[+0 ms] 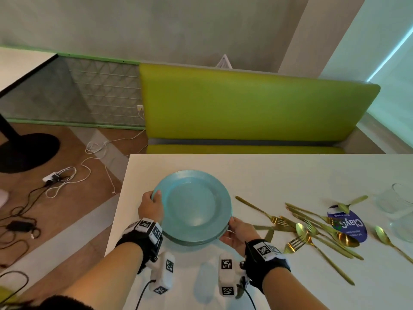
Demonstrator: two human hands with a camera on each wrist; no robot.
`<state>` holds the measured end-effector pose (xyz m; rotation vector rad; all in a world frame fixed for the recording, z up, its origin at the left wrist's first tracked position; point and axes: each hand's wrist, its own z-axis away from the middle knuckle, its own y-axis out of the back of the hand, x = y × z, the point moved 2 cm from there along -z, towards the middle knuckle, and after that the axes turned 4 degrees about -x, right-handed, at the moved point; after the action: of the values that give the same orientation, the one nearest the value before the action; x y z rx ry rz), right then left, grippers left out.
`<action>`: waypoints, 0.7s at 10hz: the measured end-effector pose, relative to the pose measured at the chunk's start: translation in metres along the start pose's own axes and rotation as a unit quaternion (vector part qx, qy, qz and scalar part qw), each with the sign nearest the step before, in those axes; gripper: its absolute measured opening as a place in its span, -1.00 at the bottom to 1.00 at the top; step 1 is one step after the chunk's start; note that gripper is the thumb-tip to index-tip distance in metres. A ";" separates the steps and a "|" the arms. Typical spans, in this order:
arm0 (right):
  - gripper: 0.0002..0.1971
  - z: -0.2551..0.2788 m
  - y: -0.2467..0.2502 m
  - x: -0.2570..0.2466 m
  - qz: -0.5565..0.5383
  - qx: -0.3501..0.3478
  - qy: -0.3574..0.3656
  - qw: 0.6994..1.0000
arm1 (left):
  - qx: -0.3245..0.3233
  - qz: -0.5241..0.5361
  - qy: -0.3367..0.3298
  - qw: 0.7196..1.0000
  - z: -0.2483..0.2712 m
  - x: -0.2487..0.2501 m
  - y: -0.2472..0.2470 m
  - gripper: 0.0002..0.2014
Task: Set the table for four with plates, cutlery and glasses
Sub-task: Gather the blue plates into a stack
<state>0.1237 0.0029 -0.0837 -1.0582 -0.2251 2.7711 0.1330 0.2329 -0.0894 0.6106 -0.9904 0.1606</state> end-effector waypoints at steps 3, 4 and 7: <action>-0.70 -0.020 -0.019 0.016 0.091 0.019 -0.025 0.995 | 0.026 -0.052 -0.024 0.998 -0.012 -0.040 0.010 -0.60; -0.74 -0.030 -0.020 0.012 0.098 0.023 -0.019 0.995 | 0.020 -0.070 -0.032 0.997 -0.017 -0.042 0.011 -0.58; -0.73 -0.027 -0.045 -0.024 0.461 0.033 0.037 0.886 | -0.003 -0.115 0.047 0.992 -0.028 -0.026 0.023 -0.51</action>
<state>0.1639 0.0442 -0.0791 -1.5493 0.5323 3.4676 0.1299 0.2714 -0.1127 0.7004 -0.8224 -0.0180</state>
